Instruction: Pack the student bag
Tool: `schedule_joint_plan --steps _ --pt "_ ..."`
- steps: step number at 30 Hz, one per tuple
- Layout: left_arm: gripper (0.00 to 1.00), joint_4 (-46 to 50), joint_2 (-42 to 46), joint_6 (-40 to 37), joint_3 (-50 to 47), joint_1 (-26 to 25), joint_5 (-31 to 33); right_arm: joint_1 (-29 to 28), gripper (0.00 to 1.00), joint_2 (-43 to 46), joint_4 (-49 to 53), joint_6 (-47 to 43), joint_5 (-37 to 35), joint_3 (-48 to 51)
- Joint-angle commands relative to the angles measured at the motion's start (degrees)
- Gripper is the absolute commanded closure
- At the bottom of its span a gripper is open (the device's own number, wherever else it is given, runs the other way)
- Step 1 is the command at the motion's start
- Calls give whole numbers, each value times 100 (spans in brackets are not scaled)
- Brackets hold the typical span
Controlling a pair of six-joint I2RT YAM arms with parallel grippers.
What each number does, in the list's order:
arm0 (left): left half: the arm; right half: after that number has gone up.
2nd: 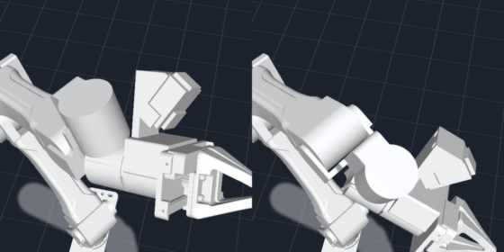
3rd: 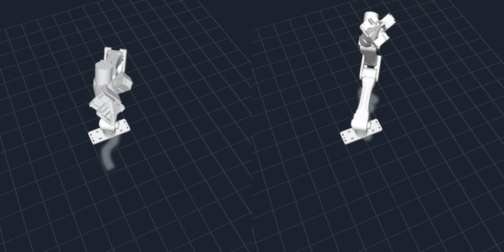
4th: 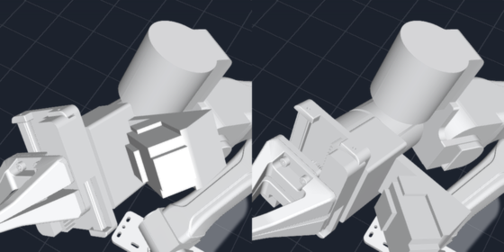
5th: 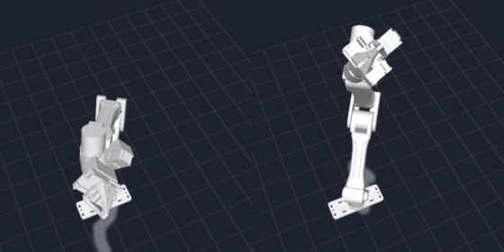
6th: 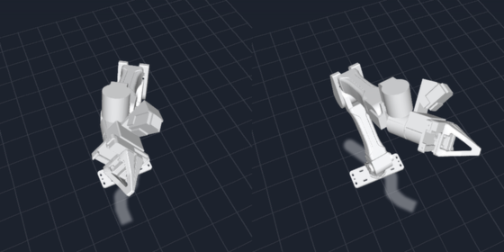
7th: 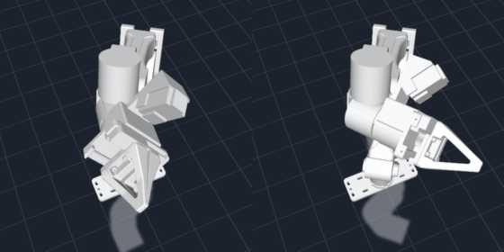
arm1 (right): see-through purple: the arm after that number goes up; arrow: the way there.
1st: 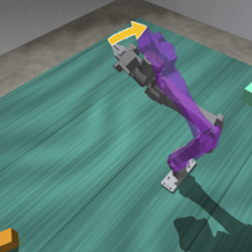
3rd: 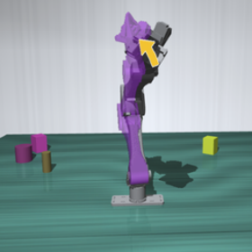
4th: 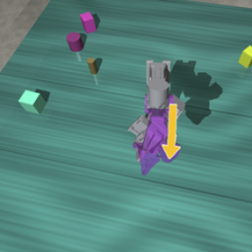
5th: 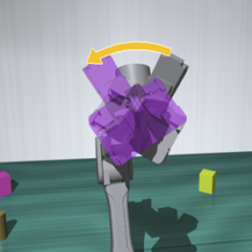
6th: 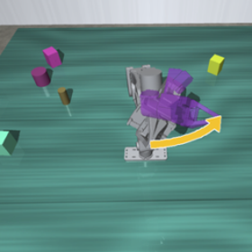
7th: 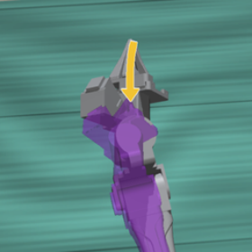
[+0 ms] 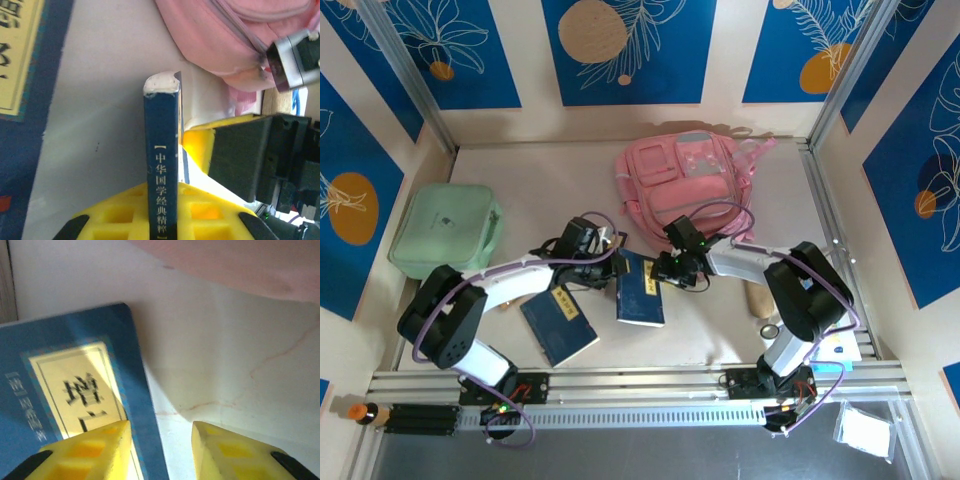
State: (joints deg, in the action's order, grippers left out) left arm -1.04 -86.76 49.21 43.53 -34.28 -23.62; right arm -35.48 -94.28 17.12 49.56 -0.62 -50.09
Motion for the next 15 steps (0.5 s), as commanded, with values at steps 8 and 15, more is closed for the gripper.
schedule_joint_plan --steps 8,15 --pt "100 1127 995 -551 560 860 -73 459 25 1569 -699 -297 -44 415" --pt "100 1037 1585 -535 1334 1011 571 1014 16 2120 -1639 1029 975 627"
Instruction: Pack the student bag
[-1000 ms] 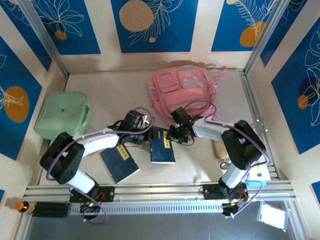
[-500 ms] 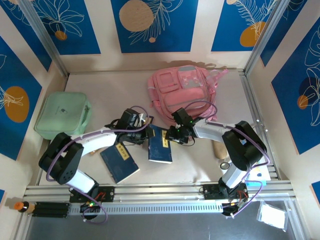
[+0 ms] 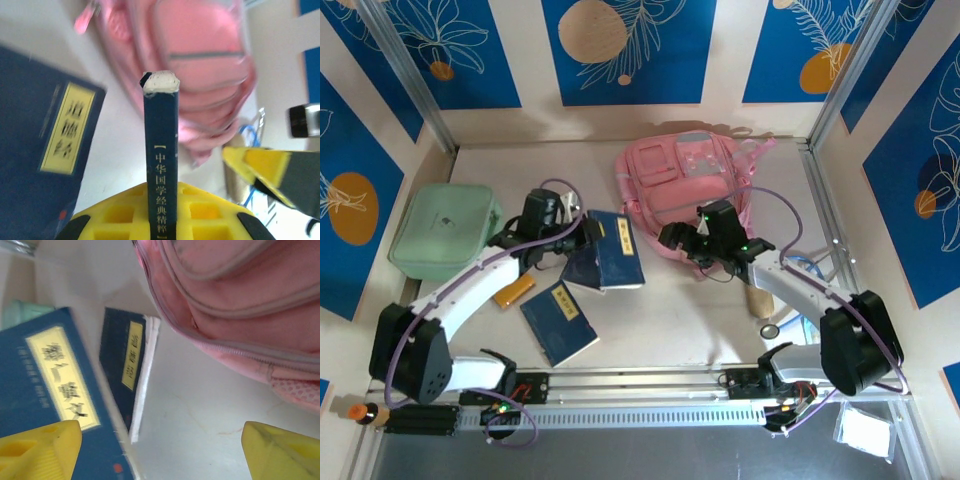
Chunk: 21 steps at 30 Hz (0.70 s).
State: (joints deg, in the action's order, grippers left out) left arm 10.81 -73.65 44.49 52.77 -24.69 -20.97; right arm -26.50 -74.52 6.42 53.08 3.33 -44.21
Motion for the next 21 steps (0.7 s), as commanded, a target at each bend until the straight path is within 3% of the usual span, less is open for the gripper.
schedule_joint_plan --steps 1,10,21 --pt "100 -306 272 25 505 52 382 123 15 182 -724 861 634 19" --pt "100 -2923 -347 1876 442 9 923 262 11 49 -2766 2322 1267 330" --pt "100 -4294 -1307 3249 218 -87 762 350 12 -660 -4703 3593 1701 921"
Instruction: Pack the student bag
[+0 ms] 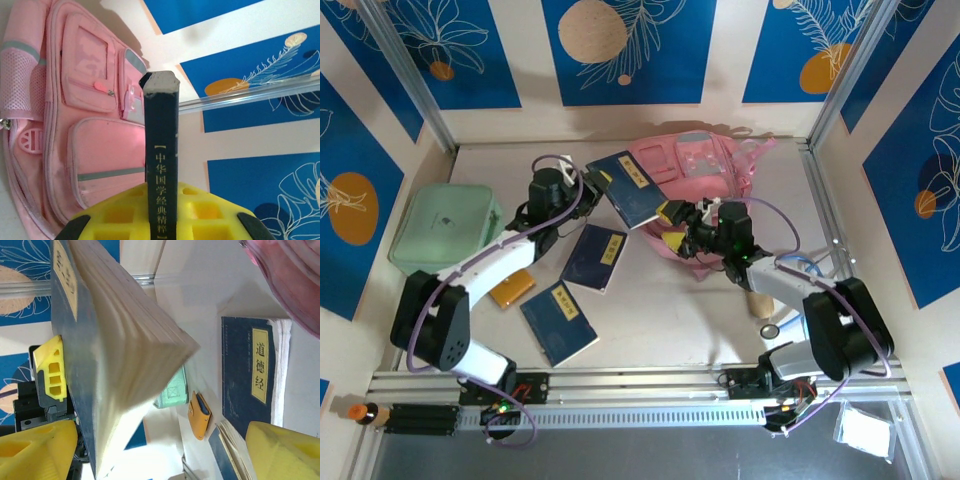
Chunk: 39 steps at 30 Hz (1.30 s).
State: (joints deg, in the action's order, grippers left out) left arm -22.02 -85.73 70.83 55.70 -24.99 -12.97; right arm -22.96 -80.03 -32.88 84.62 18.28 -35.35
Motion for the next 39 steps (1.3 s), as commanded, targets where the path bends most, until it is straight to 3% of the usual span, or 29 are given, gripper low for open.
schedule_joint_plan --steps 1,12,15,22,26,31,33,36,39 --pt "100 -1159 -161 724 -102 -80 -39 -14 12 -173 -812 471 226 -4" --pt "100 -1597 -375 1117 -204 -260 97 -287 25 -883 -2081 941 -220 -87" --pt "100 -1339 -326 1062 -213 -261 160 -347 41 -1091 -2749 812 -402 -66" --pt "100 -1202 -138 1059 -500 -246 329 -401 54 -1406 -3316 878 -715 27" --pt "100 -954 -23 948 -543 -243 421 -377 64 -1410 -3231 872 -649 -28" --pt "100 -444 216 704 -617 -243 613 -323 88 -1252 -2782 716 -550 -59" --pt "90 -194 305 524 -631 -243 655 -268 99 -1111 -2390 524 -507 -96" --pt "66 467 423 -1 -560 -241 630 -89 100 -806 -1612 -66 -114 -323" --pt "42 1431 470 -1000 -311 -246 586 166 100 -337 -357 -875 213 -554"
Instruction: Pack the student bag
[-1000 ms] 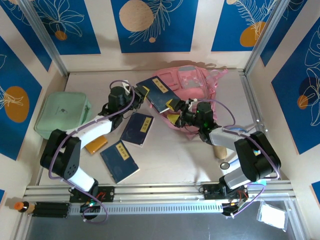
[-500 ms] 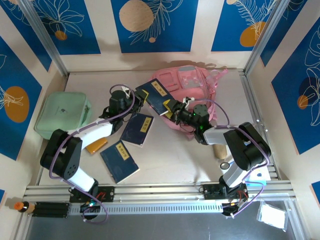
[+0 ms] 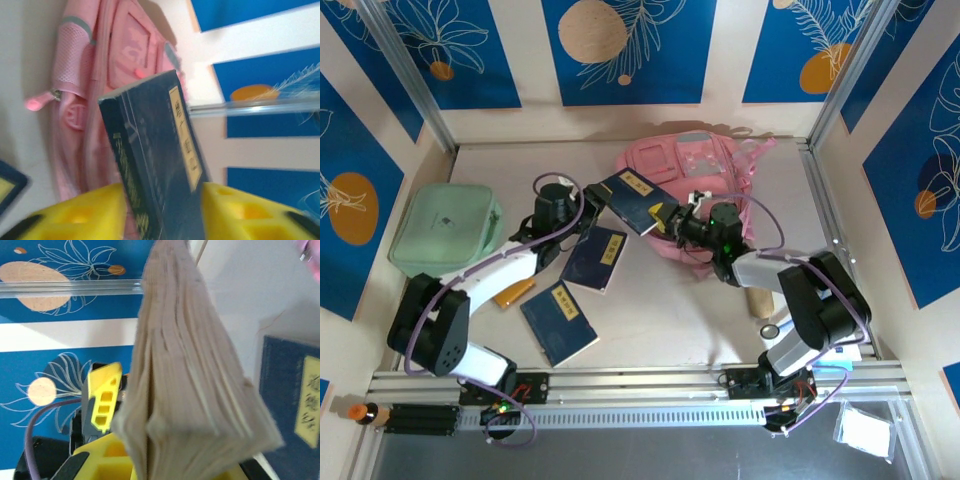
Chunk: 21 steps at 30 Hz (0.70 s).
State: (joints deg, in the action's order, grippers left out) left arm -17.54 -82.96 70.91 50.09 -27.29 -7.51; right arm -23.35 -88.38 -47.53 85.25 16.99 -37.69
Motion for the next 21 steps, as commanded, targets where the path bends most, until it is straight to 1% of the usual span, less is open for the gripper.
schedule_joint_plan --steps 1,3,5,10,13,14,15,17,21 --pt "38 1311 176 -1326 376 -12 52 284 100 655 1404 -1177 359 -345" --pt "35 2124 52 -2021 737 -43 114 514 100 1006 2118 -1658 373 -414" --pt "33 2623 -90 -2550 1033 -121 274 755 100 1292 2758 -2021 358 -503" --pt "25 3206 -703 -3585 1890 -508 483 1443 100 1983 4057 -2680 315 -698" --pt "18 3579 -1278 -4447 2646 -866 580 1834 100 2401 5053 -3066 75 -868" --pt "15 3613 -1499 -4884 2868 -973 502 1966 100 2534 5424 -3182 -59 -935" --pt "15 3614 -1756 -5334 3115 -1084 307 2072 100 2644 5883 -3312 -236 -1050" --pt "14 3933 -2302 -5905 3724 -1230 232 2291 100 2787 6646 -3497 -487 -1252" --pt "14 4695 -3325 -6781 4995 -1451 206 2695 100 3002 7276 -3637 -537 -1353"
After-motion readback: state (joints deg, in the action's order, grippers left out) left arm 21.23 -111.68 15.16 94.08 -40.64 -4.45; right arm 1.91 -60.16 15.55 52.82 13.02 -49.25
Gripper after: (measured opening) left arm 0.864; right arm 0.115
